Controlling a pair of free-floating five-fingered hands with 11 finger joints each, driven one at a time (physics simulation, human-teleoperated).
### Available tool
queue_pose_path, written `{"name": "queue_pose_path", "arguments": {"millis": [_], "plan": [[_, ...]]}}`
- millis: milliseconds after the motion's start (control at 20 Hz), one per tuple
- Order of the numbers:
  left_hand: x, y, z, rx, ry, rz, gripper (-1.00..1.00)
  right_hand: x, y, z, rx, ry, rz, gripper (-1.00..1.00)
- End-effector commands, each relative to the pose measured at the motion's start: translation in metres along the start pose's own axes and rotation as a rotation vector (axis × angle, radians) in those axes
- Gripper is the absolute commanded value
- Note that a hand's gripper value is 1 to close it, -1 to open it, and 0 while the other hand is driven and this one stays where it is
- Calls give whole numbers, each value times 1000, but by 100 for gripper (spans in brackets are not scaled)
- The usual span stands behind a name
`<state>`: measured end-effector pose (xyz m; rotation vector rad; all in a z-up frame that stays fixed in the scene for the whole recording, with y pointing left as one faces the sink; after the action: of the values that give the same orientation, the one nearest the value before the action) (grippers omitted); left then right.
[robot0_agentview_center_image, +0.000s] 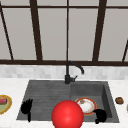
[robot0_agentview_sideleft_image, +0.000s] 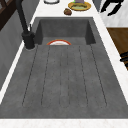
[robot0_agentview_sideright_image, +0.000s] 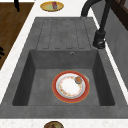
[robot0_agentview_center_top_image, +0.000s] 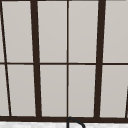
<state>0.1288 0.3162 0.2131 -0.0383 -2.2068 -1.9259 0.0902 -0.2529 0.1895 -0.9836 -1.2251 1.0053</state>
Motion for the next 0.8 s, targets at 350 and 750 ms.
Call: {"name": "queue_pose_path", "arguments": {"millis": [350,750], "plan": [[75,-27,-44,-6,3,-1,-100,0,0,0,0,0,0,0],[88,-45,-53,1,-1,-3,-100,0,0,0,0,0,0,0]]}}
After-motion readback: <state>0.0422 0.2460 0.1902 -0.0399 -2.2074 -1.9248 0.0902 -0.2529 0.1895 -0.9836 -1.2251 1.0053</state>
